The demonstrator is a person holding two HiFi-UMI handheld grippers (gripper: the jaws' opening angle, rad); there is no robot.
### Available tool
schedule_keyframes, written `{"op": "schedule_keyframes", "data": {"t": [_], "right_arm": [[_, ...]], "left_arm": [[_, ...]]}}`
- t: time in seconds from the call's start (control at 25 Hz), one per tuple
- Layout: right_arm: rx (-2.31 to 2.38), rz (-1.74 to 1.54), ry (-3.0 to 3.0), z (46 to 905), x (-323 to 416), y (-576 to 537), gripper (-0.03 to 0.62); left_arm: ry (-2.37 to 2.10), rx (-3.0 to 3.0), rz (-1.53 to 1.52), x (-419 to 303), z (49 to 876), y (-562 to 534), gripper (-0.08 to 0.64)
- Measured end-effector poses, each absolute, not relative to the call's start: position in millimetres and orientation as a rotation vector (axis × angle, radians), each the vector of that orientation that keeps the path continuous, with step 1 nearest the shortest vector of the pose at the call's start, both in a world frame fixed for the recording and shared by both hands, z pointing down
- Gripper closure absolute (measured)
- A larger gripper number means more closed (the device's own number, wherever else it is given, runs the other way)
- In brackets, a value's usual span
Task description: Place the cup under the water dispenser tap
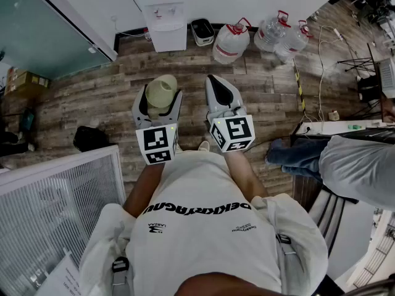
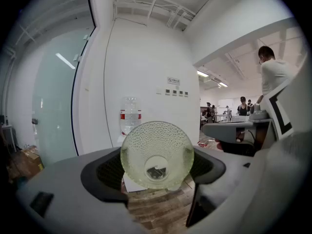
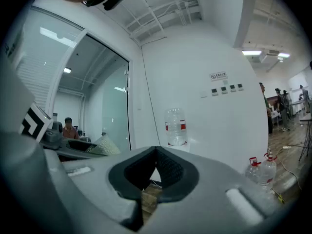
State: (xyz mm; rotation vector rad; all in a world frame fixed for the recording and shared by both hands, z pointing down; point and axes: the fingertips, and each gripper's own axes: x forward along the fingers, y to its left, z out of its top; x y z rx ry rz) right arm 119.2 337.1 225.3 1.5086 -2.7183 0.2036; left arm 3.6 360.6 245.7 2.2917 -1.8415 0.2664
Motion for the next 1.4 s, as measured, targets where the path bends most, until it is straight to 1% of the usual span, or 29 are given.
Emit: {"op": "schedule_keyframes", "data": {"t": [0.44,0.96,1.2,1.4], "right_arm": [[1.520,0.237,-2.705,230,110,338,0.594],[1.613,0.241,-2.650,243,62,336,0.594],[1.627,0.237,-2.623,251,43,324,0.594],[1.597,0.256,-2.635,263,33,301,0.594]], "left_arm": [[-1.804,2.294,0.270,-5,253,360,0.184],[-1.736,2.339,0.282,-56,273,360,0.184],[-1.708,2.326,0.238,-73,282,343,0.184],[-1.708,2.310,0.266,-81,295,322,0.184]]}}
